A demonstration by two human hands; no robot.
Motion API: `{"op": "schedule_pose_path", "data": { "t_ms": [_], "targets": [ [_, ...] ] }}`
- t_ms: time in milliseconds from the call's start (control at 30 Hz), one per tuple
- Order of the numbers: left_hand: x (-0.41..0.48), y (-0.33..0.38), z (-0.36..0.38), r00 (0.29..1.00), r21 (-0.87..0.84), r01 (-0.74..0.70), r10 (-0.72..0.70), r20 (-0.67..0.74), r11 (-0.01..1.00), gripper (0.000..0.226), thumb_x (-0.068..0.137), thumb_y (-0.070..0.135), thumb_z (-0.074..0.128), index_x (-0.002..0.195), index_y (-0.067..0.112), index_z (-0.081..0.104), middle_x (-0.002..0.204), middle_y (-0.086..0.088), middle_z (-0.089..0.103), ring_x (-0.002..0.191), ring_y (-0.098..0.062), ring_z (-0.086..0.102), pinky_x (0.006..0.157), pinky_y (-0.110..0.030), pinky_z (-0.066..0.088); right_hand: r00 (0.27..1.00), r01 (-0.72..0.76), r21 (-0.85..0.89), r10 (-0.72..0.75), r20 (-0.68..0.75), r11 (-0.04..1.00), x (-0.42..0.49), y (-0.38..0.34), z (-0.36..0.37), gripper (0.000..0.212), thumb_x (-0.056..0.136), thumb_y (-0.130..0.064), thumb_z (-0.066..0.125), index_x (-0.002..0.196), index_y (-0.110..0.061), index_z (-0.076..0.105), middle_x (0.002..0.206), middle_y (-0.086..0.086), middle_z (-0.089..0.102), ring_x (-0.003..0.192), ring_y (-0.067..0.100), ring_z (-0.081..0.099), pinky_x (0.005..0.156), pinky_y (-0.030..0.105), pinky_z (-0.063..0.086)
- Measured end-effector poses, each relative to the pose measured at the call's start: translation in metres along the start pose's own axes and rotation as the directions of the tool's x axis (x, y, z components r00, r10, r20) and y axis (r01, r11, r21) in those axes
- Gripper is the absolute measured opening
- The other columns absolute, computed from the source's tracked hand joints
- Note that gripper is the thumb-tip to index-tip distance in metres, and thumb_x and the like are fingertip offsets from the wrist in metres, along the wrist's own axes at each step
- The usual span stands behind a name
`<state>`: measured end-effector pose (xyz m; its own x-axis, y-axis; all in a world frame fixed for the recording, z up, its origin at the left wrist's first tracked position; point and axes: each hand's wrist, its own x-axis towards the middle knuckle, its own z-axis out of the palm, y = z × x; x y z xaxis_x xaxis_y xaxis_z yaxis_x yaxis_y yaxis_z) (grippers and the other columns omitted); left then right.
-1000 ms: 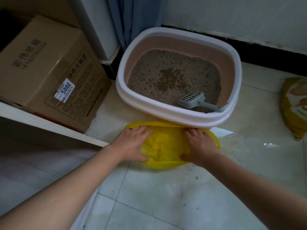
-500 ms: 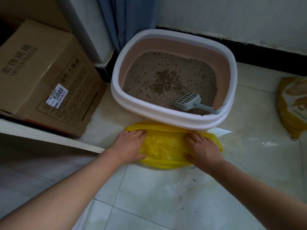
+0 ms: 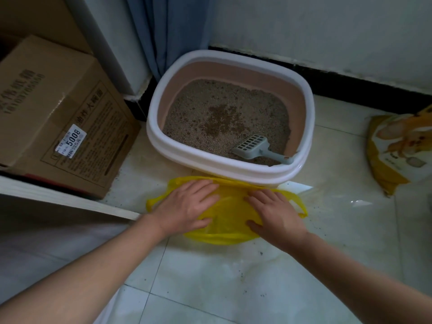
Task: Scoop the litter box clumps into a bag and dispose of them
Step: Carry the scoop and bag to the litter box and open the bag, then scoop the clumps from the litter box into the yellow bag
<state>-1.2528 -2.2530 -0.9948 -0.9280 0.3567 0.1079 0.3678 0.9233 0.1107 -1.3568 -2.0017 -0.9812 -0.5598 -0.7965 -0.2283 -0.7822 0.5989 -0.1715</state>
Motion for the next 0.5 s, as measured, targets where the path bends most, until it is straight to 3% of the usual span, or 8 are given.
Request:
{"op": "schedule_pose_path", "data": {
  "t_ms": [100,167,267,400,500],
  "targets": [
    [-0.003,0.004,-0.006,0.996,0.061,-0.005,0.0,0.086,0.998,0.077,0.081,0.062,0.063,0.14,0.014,0.053,0.155,-0.015,0.04,0.144,-0.031,0.036,0.118,-0.05,0.029,0.998,0.015,0.015,-0.014,-0.058,1.0,-0.005,0.001,-0.005,0.066,0.066,-0.048,0.077,0.125,-0.022,0.063,0.129,0.0,0.063,0.12,0.026,0.058,0.096,0.039,0.048],
    [-0.004,0.001,-0.008,0.985,0.11,0.001,-0.02,0.171,0.994,0.09,0.08,0.071,0.055,0.149,0.014,0.042,0.16,-0.016,0.03,0.149,-0.031,0.027,0.121,-0.052,0.02,0.997,0.02,0.019,-0.018,-0.075,1.0,-0.006,0.004,-0.005,0.066,0.068,-0.05,0.074,0.128,-0.023,0.061,0.133,0.0,0.06,0.123,0.025,0.055,0.098,0.039,0.046],
    [-0.003,-0.007,-0.005,0.979,0.138,-0.008,-0.02,0.205,0.99,0.091,0.083,0.075,0.047,0.151,0.014,0.04,0.161,-0.014,0.029,0.15,-0.029,0.025,0.121,-0.052,0.018,0.995,0.009,0.043,-0.004,-0.104,0.999,-0.009,0.01,-0.002,0.065,0.072,-0.051,0.072,0.129,-0.022,0.061,0.134,-0.001,0.06,0.123,0.024,0.056,0.098,0.039,0.05],
    [0.009,0.003,0.004,0.996,0.063,0.083,-0.085,0.017,0.995,0.073,0.087,0.066,0.052,0.136,0.012,0.058,0.146,-0.011,0.051,0.136,-0.029,0.046,0.118,-0.05,0.028,0.975,0.023,0.14,0.008,-0.223,0.99,-0.01,0.016,-0.004,0.048,0.081,-0.039,0.068,0.125,-0.019,0.062,0.126,-0.002,0.063,0.114,0.024,0.059,0.086,0.039,0.053],
    [0.015,0.013,0.002,0.97,-0.013,0.198,-0.198,-0.141,0.98,0.057,0.09,0.054,0.059,0.126,0.011,0.064,0.133,-0.01,0.06,0.124,-0.03,0.055,0.108,-0.045,0.04,0.96,0.052,0.129,-0.014,-0.279,0.99,-0.006,0.016,-0.012,0.044,0.082,-0.036,0.068,0.123,-0.018,0.063,0.123,-0.002,0.062,0.112,0.024,0.058,0.085,0.039,0.051]
  ]
}}
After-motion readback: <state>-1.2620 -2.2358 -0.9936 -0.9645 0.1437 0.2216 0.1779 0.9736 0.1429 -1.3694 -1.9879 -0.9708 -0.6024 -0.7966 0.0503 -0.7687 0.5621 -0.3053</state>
